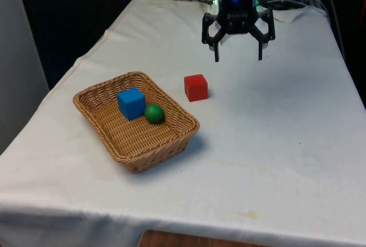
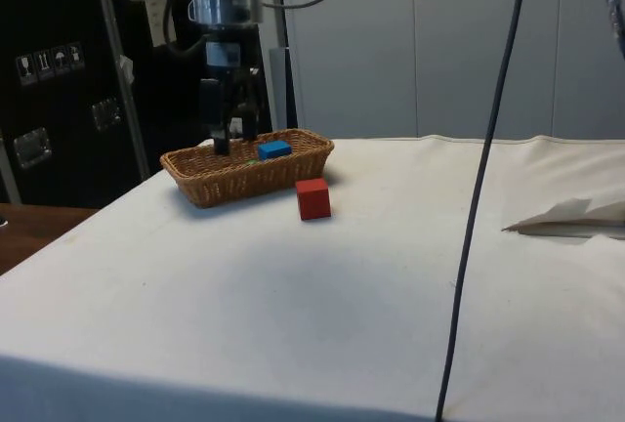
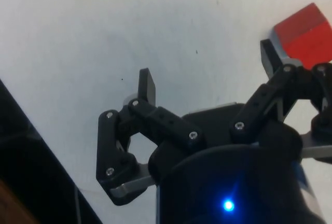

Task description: Place all non-red objects into the basket.

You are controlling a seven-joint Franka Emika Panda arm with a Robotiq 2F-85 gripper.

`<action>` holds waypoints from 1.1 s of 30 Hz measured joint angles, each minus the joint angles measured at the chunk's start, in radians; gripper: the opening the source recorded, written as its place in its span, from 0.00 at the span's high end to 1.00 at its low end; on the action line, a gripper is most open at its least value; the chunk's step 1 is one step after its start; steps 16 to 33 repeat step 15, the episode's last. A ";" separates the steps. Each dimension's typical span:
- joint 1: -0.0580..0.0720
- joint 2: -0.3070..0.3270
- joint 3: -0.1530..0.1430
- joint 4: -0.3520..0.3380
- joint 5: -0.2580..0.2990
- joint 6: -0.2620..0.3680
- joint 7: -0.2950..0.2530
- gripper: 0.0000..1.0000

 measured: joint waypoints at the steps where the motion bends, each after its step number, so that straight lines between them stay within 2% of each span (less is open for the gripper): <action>1: 0.000 -0.010 0.002 -0.011 0.000 0.000 -0.006 0.00; 14: 0.000 -0.069 0.013 -0.075 -0.005 0.001 -0.051 0.00; 33: 0.000 -0.069 0.013 -0.075 -0.005 0.001 -0.051 0.00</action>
